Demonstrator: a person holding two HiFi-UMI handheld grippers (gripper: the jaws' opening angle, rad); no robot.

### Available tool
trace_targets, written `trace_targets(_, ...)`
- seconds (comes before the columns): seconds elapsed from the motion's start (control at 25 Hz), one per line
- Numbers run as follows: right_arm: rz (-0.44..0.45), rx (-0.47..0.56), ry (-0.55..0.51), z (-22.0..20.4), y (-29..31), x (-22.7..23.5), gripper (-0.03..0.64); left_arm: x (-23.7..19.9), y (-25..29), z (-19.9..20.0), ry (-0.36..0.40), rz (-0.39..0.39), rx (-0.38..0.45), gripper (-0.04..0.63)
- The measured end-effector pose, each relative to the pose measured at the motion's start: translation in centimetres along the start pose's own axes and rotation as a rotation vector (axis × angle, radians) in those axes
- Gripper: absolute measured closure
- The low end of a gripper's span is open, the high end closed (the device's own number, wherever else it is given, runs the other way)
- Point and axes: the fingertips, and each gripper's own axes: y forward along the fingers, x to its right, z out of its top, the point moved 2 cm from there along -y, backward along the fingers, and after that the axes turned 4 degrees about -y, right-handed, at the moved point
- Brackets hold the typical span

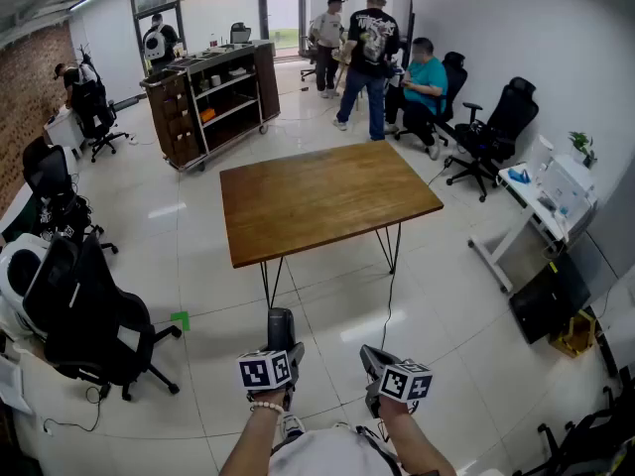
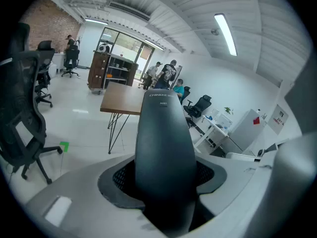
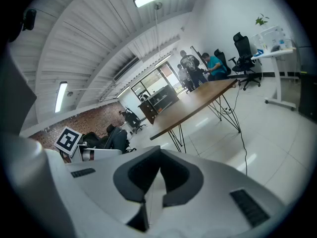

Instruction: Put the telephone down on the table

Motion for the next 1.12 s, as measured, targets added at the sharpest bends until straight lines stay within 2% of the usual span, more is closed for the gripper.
trace_targets(0.72, 0.047, -0.049, 0.016, -1.8, -1.3, 3.2, 0.611, 2.6, 1.4, -1.8, -0.012, 0.037, 0.016, 0.313)
trace_targets(0.88, 0.035, -0.027, 0.044, -0.8, -0.8, 4.9, 0.611, 3.1, 2.8, -0.8, -0.005, 0.037, 0.014, 0.313)
trace_targets(1.12, 0.011, 0.018, 0.108, 0.2, 1.6, 6.2, 0.611, 2.1, 5.6, 2.3, 0.046, 0.034, -0.033, 0.313)
